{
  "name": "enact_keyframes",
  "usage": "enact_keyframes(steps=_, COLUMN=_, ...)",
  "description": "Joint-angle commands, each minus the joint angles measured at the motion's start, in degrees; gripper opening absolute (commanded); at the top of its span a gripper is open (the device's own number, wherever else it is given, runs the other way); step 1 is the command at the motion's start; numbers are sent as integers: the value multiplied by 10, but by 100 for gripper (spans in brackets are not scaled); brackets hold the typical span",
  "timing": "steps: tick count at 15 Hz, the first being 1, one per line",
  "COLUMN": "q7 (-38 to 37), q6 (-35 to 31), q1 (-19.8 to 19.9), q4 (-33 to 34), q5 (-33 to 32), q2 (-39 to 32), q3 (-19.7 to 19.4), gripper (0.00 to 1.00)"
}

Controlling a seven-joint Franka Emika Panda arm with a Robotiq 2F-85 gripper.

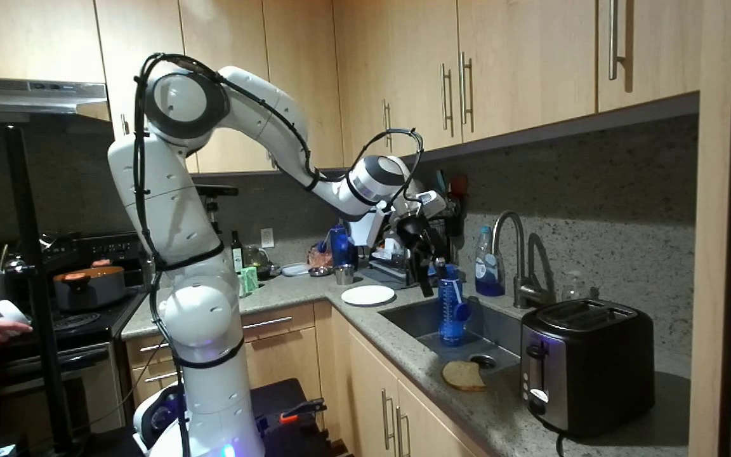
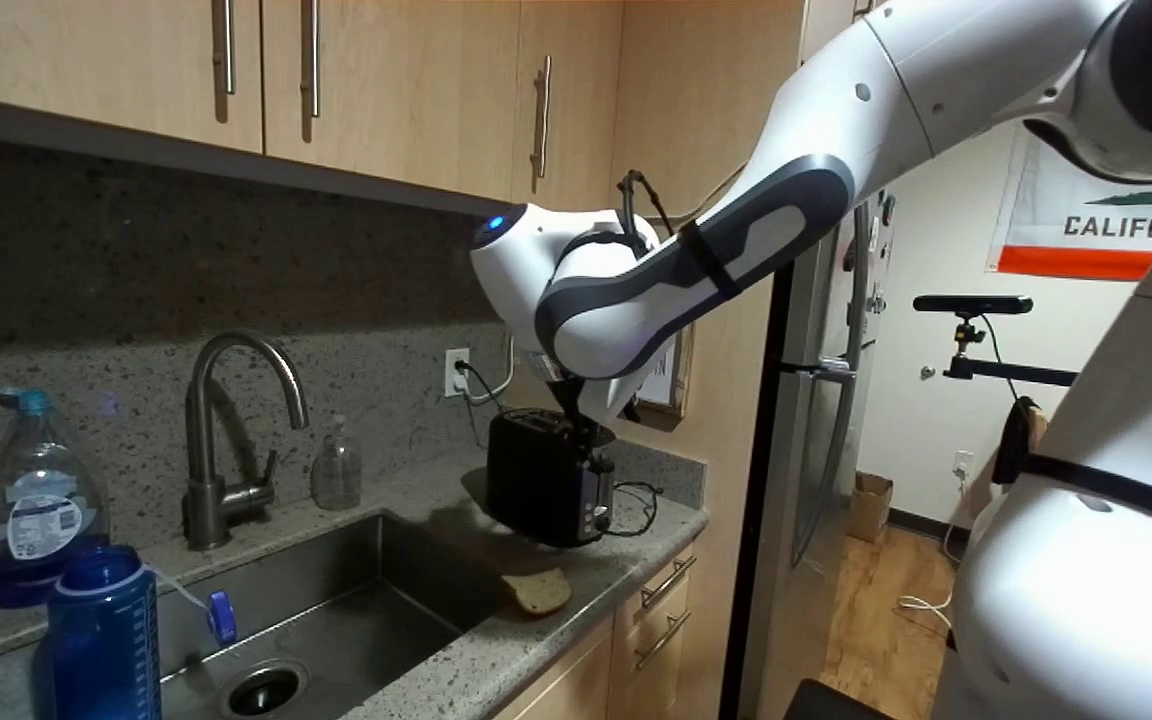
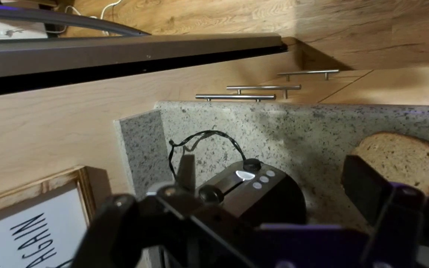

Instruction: Put the slice of bread in the toaster, push the lever on the toaster down

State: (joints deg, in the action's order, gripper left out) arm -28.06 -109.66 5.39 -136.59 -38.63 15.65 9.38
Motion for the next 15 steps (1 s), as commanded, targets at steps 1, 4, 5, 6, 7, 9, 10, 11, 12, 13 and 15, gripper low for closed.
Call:
enact_keyframes(steps=1, q7=-70, q6=70, q1=-26, q4=74, q5=-67, q2=-77, q3=21, gripper=100)
enact_keyframes(steps=4, q7=-96, q6=115, q1=-60, q4=104, q5=-111, q2=-124, q3=20, gripper=100)
enact_keyframes(steps=5, q7=-90, q6=125, q1=-71, q4=111, q5=-112, q2=-137, q3=17, gripper=100)
enact_keyframes(steps=6, q7=-82, q6=118, q1=-77, q4=109, q5=-122, q2=-137, q3=11, gripper=100)
enact_keyframes(steps=7, q7=-83, q6=99, q1=-80, q4=89, q5=-106, q2=-118, q3=2, gripper=100)
enact_keyframes(steps=9, q7=-83, q6=99, q1=-88, q4=92, q5=-108, q2=-129, q3=-3, gripper=100)
enact_keyframes(steps=10, q7=-83, q6=99, q1=-89, q4=92, q5=-108, q2=-129, q3=-4, gripper=100)
enact_keyframes(steps=11, q7=-83, q6=99, q1=-89, q4=92, q5=-108, q2=-128, q3=-4, gripper=100)
enact_keyframes(steps=12, q7=-96, q6=116, q1=-89, q4=99, q5=-99, q2=-136, q3=-5, gripper=100)
enact_keyframes(steps=13, q7=-122, q6=154, q1=-91, q4=121, q5=-71, q2=-156, q3=-5, gripper=100)
enact_keyframes(steps=15, q7=-168, q6=210, q1=-101, q4=155, q5=-43, q2=-193, q3=0, gripper=100)
